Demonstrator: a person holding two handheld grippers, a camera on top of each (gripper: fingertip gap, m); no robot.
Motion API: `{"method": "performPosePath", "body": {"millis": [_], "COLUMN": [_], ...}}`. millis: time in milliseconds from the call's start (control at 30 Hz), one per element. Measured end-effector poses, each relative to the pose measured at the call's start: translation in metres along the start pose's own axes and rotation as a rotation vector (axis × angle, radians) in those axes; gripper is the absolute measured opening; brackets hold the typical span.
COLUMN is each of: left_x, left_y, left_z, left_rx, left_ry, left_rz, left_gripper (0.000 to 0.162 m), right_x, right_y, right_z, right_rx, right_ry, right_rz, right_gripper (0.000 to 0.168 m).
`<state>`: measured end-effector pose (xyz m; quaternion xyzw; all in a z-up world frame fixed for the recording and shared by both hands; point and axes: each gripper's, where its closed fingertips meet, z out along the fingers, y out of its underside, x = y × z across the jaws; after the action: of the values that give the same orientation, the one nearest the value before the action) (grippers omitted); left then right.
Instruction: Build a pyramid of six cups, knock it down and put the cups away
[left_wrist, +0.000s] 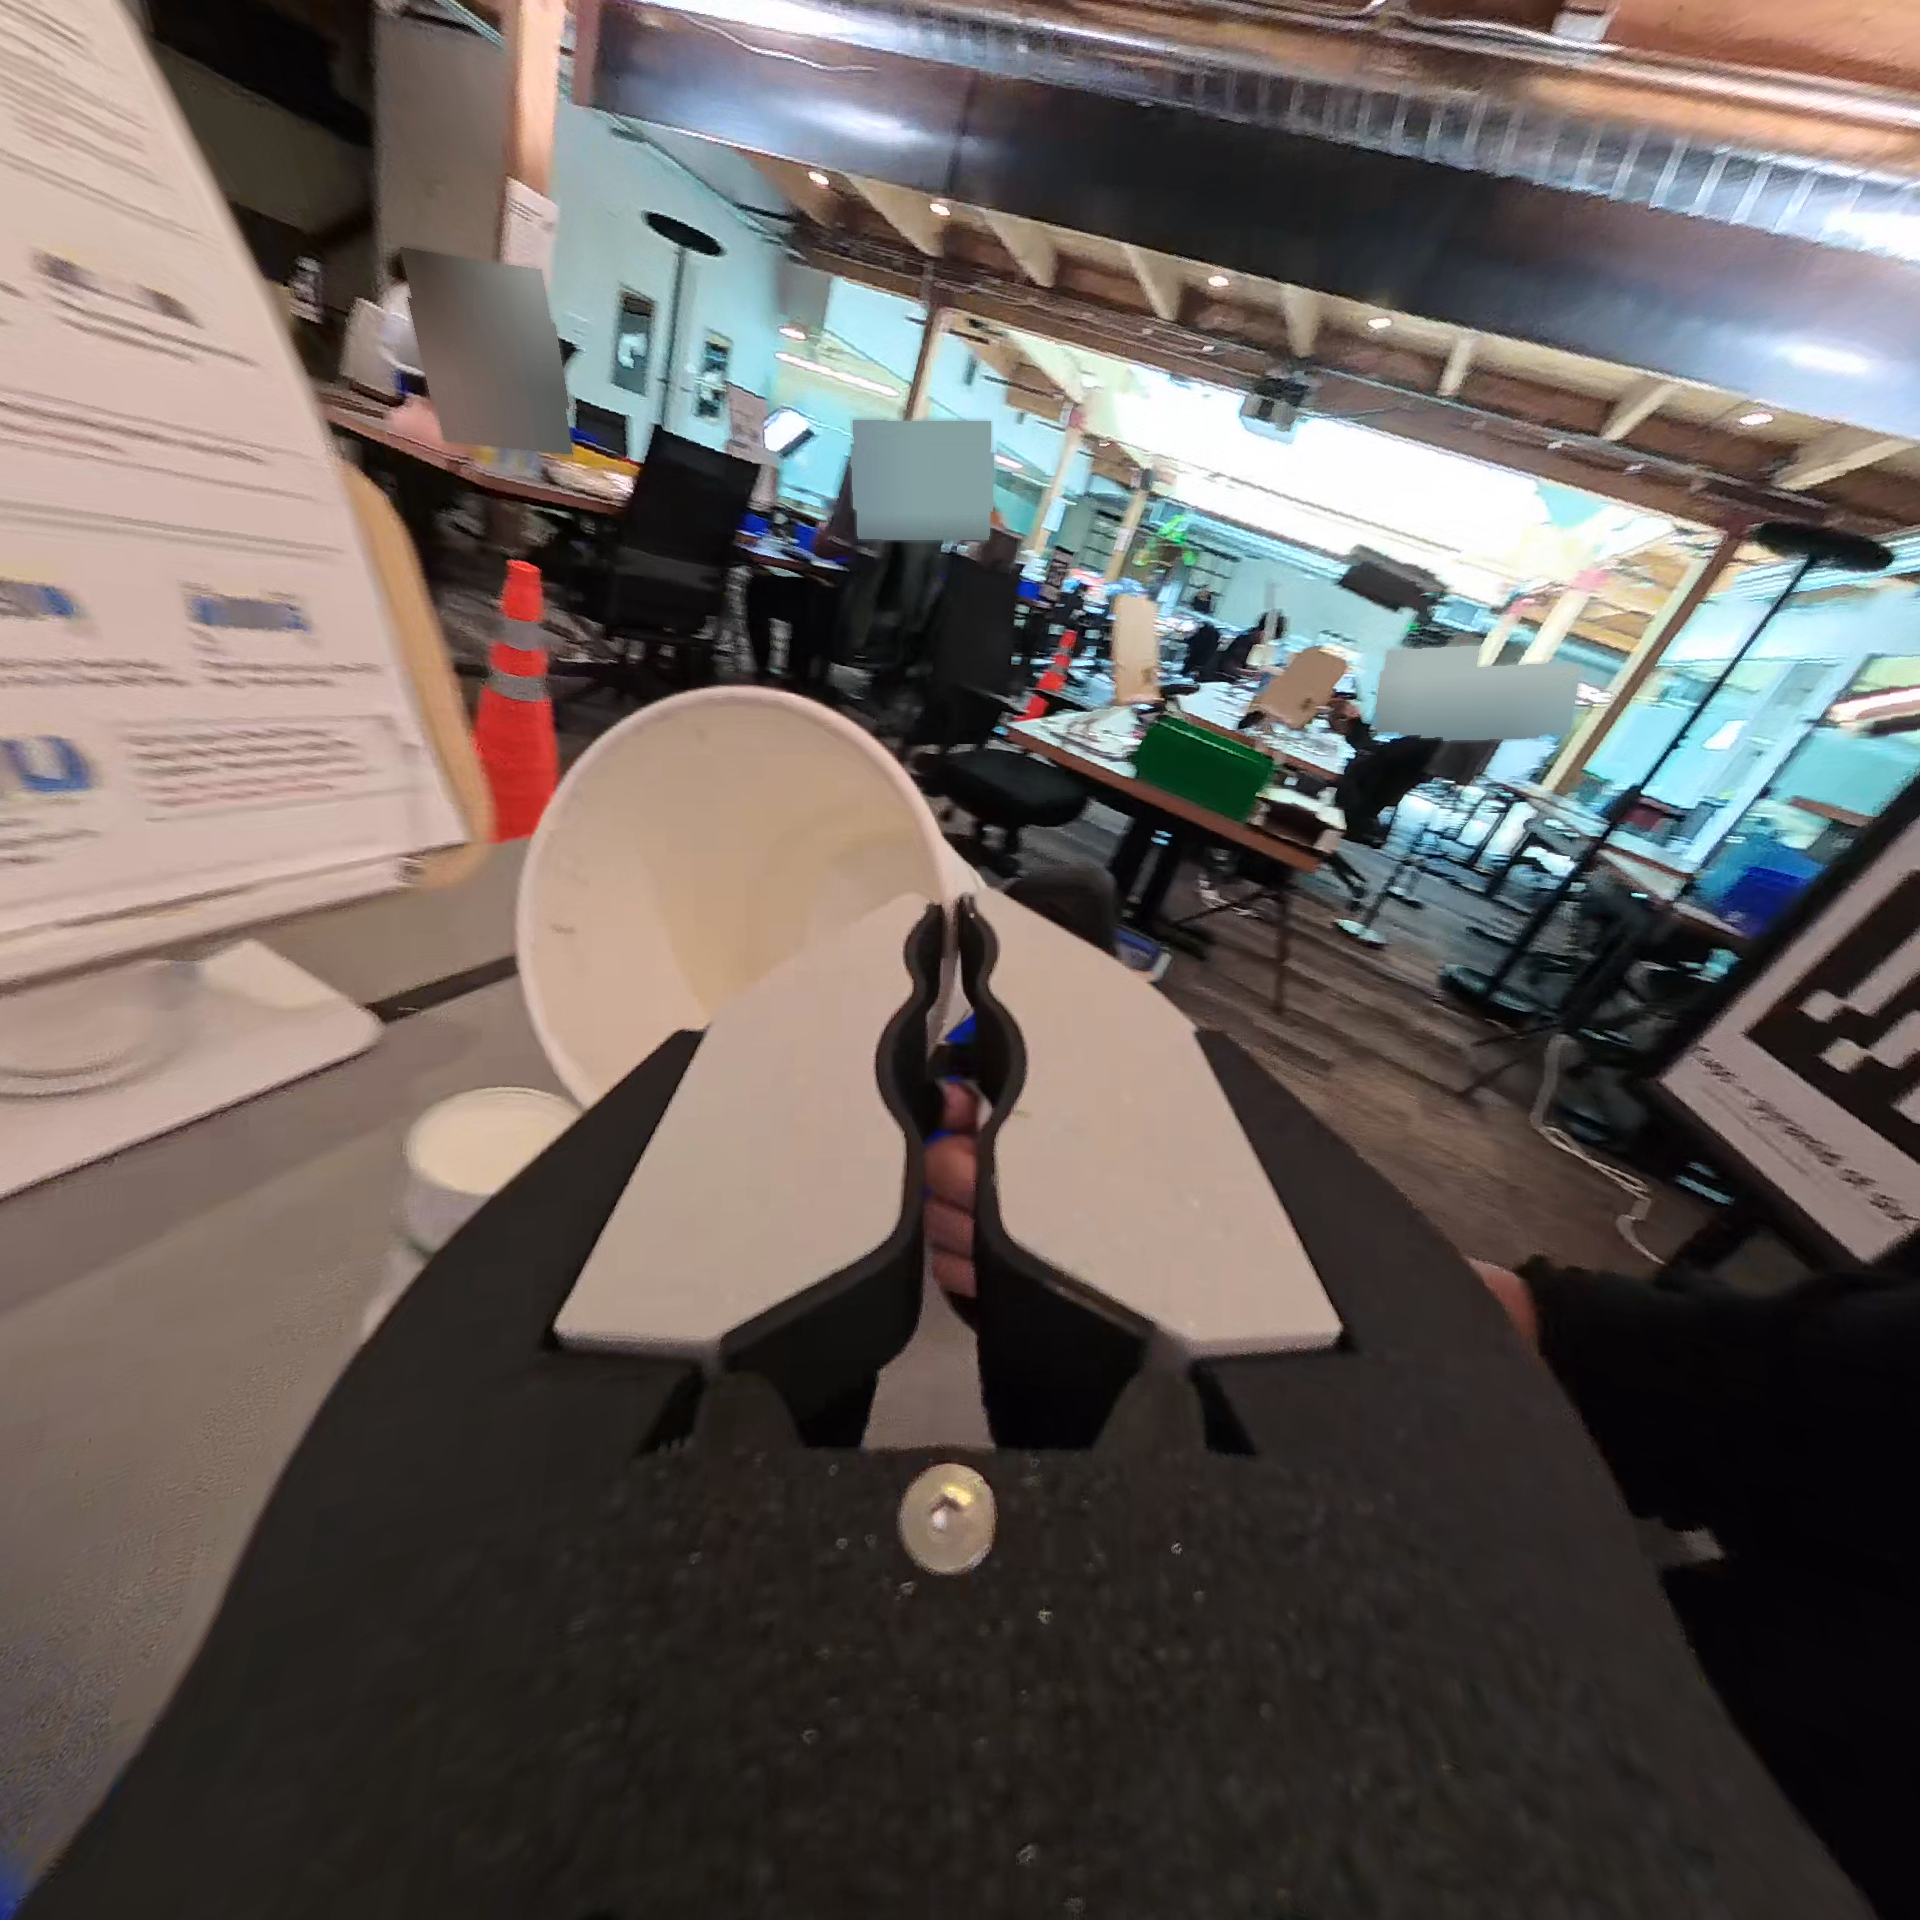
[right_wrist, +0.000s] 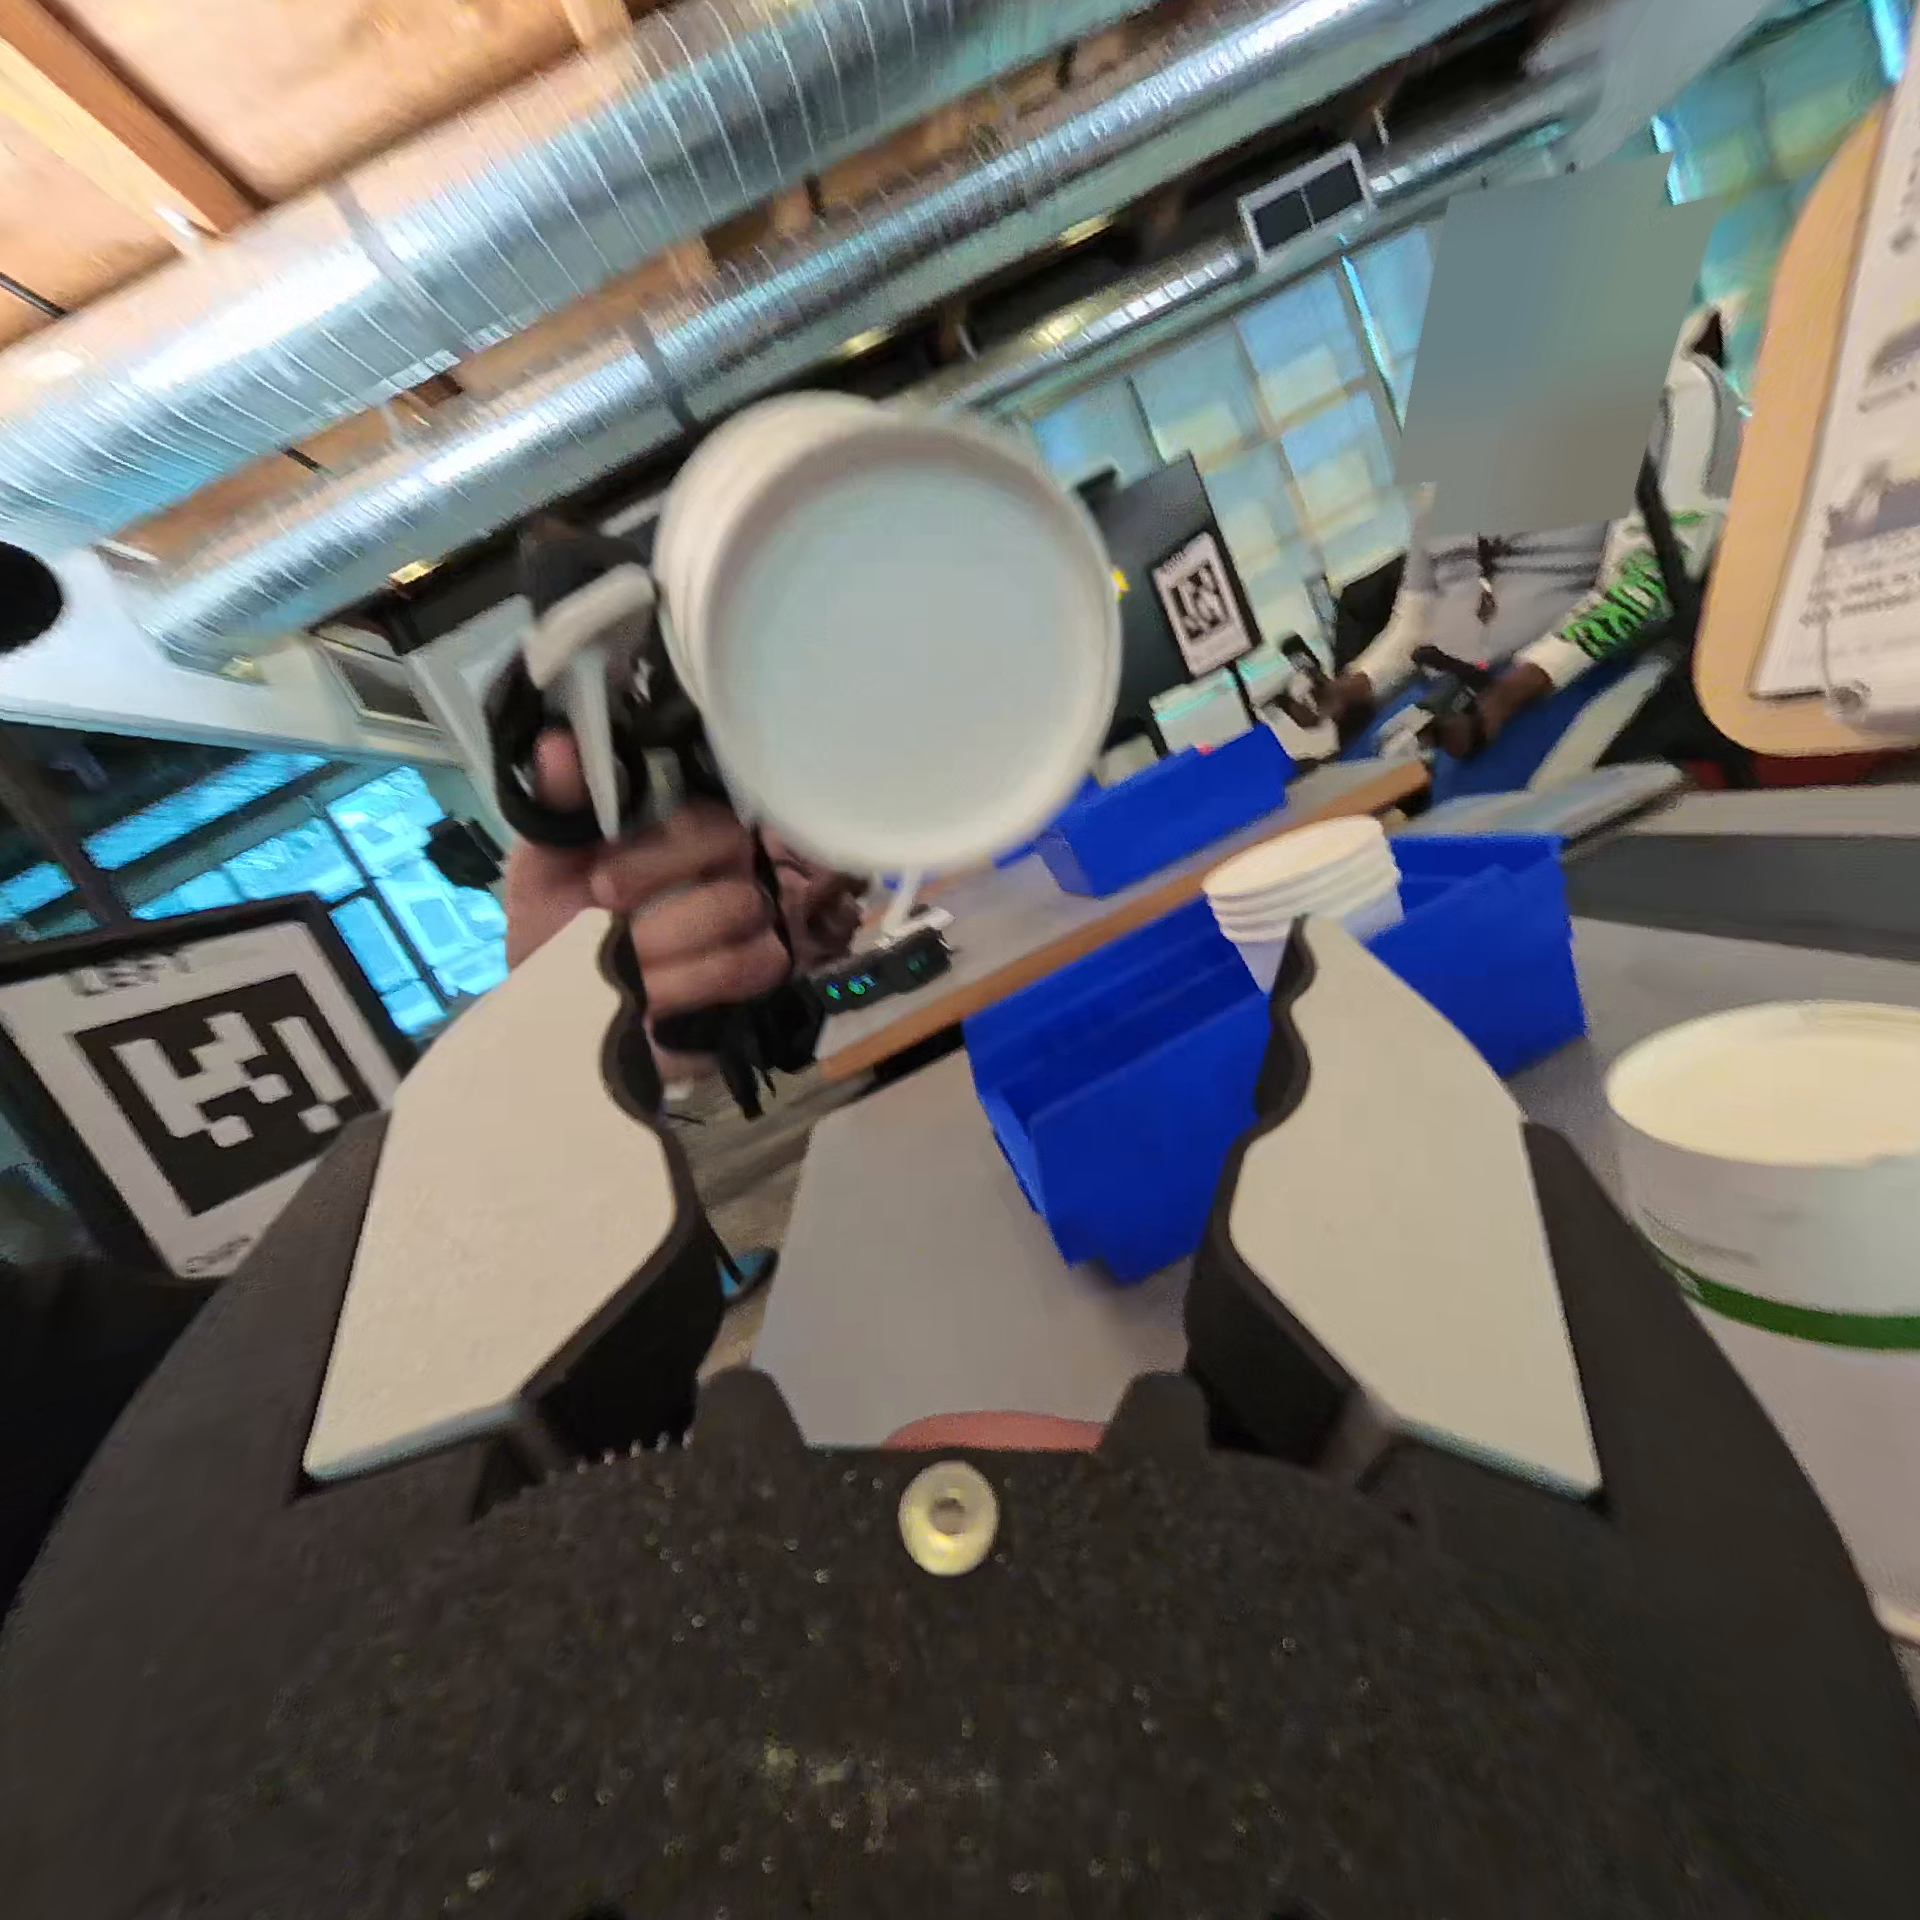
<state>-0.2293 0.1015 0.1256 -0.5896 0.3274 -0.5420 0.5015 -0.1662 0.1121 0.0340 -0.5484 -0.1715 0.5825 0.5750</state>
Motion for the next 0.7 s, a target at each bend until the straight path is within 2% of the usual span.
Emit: {"method": "performPosePath", "body": {"millis": [67, 167, 333, 367, 400, 467, 600, 700], "left_x": [0.018, 0.028, 0.028, 0.027, 0.026, 0.023, 0.024, 0.033], "left_y": [0.02, 0.045, 0.069, 0.073, 0.078, 0.097, 0.175, 0.231], "left_z": [0.013, 0.025, 0.031, 0.03, 0.027, 0.016, -0.009, -0.021], "left_rx": [-0.02, -0.062, -0.124, -0.134, -0.138, -0.165, -0.267, -0.355], "left_ry": [0.062, 0.105, 0.13, 0.115, 0.104, 0.064, -0.016, -0.057], "left_rz": [-0.026, -0.048, -0.067, -0.066, -0.074, -0.108, -0.161, -0.176], "left_gripper": [0.002, 0.002, 0.002, 0.008, 0.026, 0.054, 0.055, 0.052], "right_x": [-0.01, -0.019, -0.013, -0.01, -0.006, -0.001, 0.012, 0.046], "right_y": [-0.008, -0.003, 0.005, 0.005, 0.003, -0.012, -0.074, -0.105], "right_z": [-0.006, -0.019, -0.039, -0.042, -0.045, -0.054, -0.075, -0.088], "right_rx": [0.015, -0.063, -0.092, -0.104, -0.113, -0.128, -0.239, -0.534], "right_ry": [-0.044, -0.056, 0.016, 0.042, 0.066, 0.126, 0.332, 0.576], "right_rz": [-0.008, -0.061, -0.089, -0.092, -0.102, -0.135, -0.347, -0.529], "right_gripper": [0.112, 0.088, 0.086, 0.086, 0.086, 0.086, 0.087, 0.087]}}
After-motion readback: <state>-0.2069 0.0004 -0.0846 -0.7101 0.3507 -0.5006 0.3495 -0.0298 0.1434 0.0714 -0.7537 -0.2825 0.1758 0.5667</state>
